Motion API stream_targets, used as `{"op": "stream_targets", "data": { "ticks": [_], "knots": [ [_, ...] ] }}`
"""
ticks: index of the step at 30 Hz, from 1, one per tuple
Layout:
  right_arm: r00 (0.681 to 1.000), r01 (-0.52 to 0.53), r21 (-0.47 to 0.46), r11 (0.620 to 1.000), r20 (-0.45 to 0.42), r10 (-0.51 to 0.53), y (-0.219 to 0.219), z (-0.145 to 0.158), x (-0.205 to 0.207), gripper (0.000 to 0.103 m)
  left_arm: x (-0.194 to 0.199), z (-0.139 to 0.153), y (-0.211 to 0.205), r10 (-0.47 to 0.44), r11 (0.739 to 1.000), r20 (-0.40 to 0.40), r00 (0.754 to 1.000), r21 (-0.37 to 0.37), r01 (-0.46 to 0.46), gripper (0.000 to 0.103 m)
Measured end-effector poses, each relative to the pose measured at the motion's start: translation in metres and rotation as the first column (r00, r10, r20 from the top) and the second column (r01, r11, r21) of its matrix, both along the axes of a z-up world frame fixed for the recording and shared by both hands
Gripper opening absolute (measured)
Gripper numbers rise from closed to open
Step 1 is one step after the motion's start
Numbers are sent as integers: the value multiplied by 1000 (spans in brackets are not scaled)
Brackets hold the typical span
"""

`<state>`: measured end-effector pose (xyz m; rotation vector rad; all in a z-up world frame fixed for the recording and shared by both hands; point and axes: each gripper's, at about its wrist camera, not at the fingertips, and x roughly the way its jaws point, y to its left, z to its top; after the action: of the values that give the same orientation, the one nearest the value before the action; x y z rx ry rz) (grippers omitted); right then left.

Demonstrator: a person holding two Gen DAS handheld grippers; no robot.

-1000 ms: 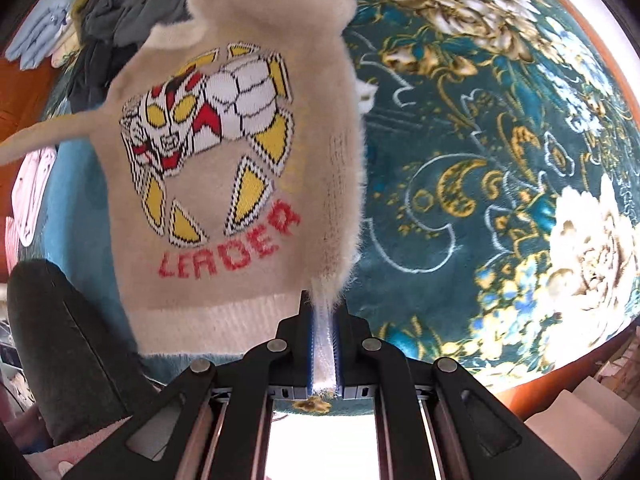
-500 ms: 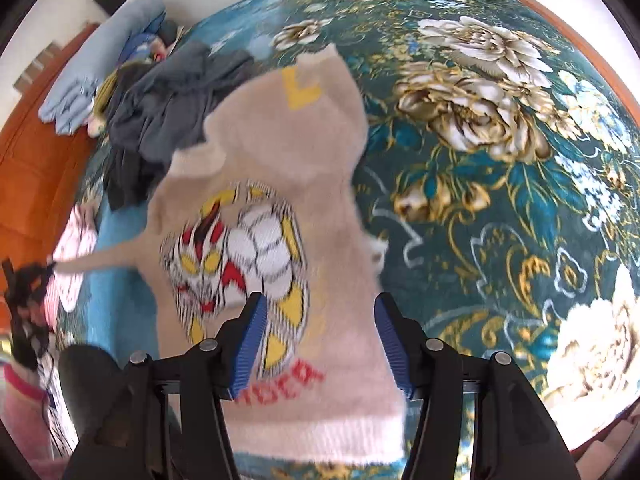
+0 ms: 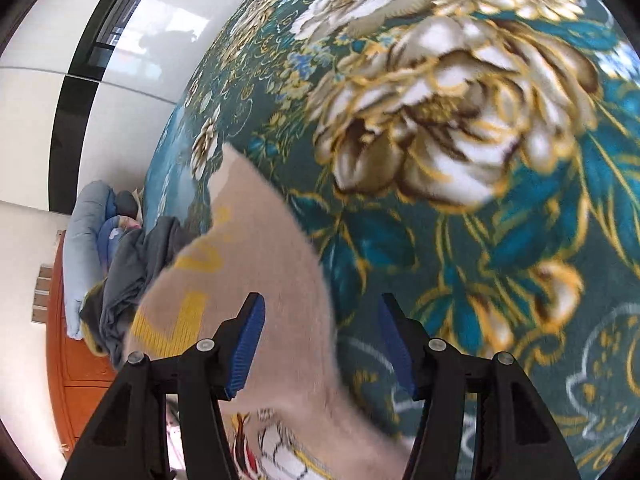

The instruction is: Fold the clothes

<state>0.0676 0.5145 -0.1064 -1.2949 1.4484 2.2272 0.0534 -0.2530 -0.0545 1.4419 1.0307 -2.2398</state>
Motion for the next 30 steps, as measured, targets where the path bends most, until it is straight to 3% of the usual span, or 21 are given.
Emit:
{"op": "stream_targets", "data": {
  "ticks": [1,2,6,11,20,27,28,30],
  "knots": [
    [1000,-10,16,1000,8,10,2,0,-8,59,2,0,3,11,1000,-1,1000,7,-11,69],
    [1000,-24,33,999,14,23,3,-1,-18,59,3,0,5,22,1000,-3,1000,10,-22,71],
    [995,-87,101,991,56,81,3,-5,-53,59,5,6,18,36,999,7,999,-1,-36,73],
    [982,-176,183,967,97,160,-3,-12,-92,59,16,18,39,-3,1000,-35,999,6,3,76],
    [981,-180,251,951,112,157,-6,-15,-131,63,37,-4,64,-44,994,-22,999,95,46,78],
    [960,-256,309,916,194,203,-21,-16,-145,63,34,-9,87,-122,988,-31,992,93,124,78],
    [956,-266,316,911,206,208,-24,-16,-147,59,33,-10,89,-129,987,-28,991,93,131,78],
    [945,-298,330,896,237,227,-29,-16,-149,40,33,-13,91,-137,986,-22,990,93,138,78]
  ]
}}
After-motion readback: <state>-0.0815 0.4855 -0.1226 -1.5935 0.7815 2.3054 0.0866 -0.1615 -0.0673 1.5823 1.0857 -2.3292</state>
